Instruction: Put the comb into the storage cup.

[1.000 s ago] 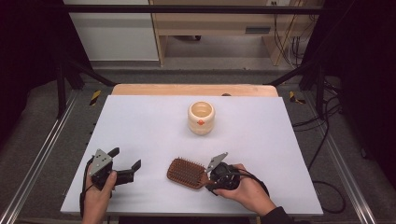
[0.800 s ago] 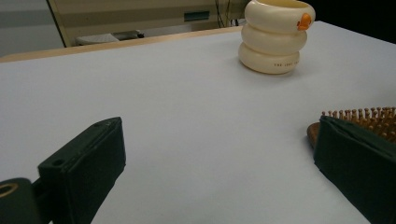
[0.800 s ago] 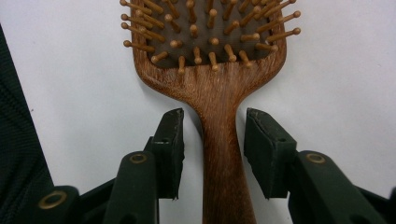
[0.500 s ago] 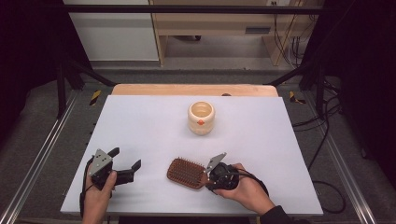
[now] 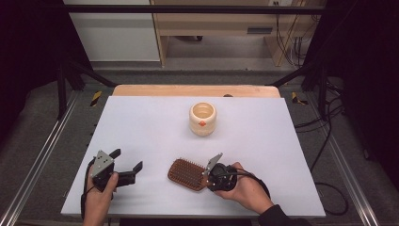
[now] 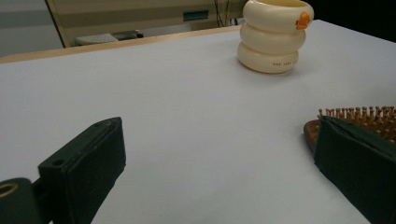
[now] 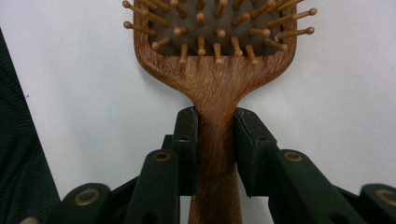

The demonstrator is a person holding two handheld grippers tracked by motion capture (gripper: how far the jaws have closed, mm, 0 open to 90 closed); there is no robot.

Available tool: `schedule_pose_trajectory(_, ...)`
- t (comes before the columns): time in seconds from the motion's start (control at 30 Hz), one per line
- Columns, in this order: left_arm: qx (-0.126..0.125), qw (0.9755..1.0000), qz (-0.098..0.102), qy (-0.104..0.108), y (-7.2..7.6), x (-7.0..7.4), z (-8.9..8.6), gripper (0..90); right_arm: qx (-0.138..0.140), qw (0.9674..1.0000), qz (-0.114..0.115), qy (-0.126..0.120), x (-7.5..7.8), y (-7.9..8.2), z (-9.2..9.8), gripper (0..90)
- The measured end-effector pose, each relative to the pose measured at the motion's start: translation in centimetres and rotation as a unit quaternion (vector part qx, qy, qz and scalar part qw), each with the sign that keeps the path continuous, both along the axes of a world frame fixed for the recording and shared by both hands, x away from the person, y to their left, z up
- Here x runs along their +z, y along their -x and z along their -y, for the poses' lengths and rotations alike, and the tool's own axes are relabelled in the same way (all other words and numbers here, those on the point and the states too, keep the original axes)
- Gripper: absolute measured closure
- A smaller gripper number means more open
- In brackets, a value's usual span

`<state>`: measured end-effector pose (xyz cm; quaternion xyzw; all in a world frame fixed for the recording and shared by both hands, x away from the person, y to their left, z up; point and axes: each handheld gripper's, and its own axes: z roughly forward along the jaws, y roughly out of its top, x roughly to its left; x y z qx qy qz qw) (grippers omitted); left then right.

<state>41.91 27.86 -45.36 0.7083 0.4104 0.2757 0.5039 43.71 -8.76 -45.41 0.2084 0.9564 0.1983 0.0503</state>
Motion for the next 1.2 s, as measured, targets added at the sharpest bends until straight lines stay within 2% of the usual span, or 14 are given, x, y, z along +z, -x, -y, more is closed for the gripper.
schedule_pose_trajectory(0.2,0.0,1.0,0.0,0.0,0.0,0.0,0.0,2.1,-0.001,0.9999,-0.008,0.007,0.1,-0.2,-0.2,72.7)
schedule_pose_trajectory(0.4,0.001,1.0,0.006,0.004,0.2,0.2,0.0,2.3,-0.001,1.0,0.005,0.001,0.1,0.1,0.0,72.9)
schedule_pose_trajectory(0.63,-0.008,0.9996,0.017,0.022,0.5,0.8,0.3,2.4,-0.013,0.9992,0.026,-0.026,0.0,0.4,0.5,73.0)
schedule_pose_trajectory(0.67,-0.012,0.9994,0.019,0.026,0.6,1.0,0.4,2.4,-0.012,0.999,0.031,-0.03,0.1,0.4,0.5,73.0)
schedule_pose_trajectory(0.7,-0.015,0.9992,0.021,0.032,0.7,1.1,0.6,2.3,-0.02,0.9978,0.044,-0.047,0.3,0.2,0.8,73.0)
schedule_pose_trajectory(0.77,-0.03,0.9985,0.02,0.042,0.7,1.4,1.1,2.2,-0.025,0.9969,0.049,-0.056,0.5,0.2,0.9,73.0)
schedule_pose_trajectory(0.87,-0.055,0.9962,0.015,0.065,0.7,2.0,2.2,2.0,-0.038,0.9924,0.078,-0.087,0.9,-0.1,1.4,73.0)
schedule_pose_trajectory(0.9,-0.07,0.9948,0.011,0.074,0.6,2.2,2.7,2.0,-0.042,0.991,0.084,-0.096,1.0,-0.2,1.5,73.0)
schedule_pose_trajectory(0.93,-0.079,0.9937,0.009,0.079,0.6,2.4,3.1,2.0,-0.05,0.9856,0.107,-0.121,1.4,-0.3,1.9,73.0)
schedule_pose_trajectory(0.97,-0.085,0.9929,0.009,0.082,0.6,2.5,3.5,2.0,-0.05,0.9856,0.107,-0.121,1.4,-0.3,1.9,73.0)
schedule_pose_trajectory(1.0,-0.096,0.9914,0.008,0.089,0.6,2.7,4.1,1.9,-0.055,0.9833,0.112,-0.133,1.5,-0.4,2.0,73.0)
schedule_pose_trajectory(1.03,-0.103,0.9897,0.007,0.1,0.5,2.8,4.6,1.9,-0.062,0.9795,0.123,-0.147,1.7,-0.4,2.2,73.0)
schedule_pose_trajectory(1.13,-0.122,0.9838,0.001,0.131,0.3,3.4,5.7,1.9,-0.07,0.9715,0.146,-0.172,2.3,-0.4,2.5,73.0)
schedule_pose_trajectory(1.2,-0.134,0.9783,-0.003,0.158,0.1,3.8,6.5,1.9,-0.077,0.9672,0.158,-0.184,2.5,-0.4,2.8,73.0)
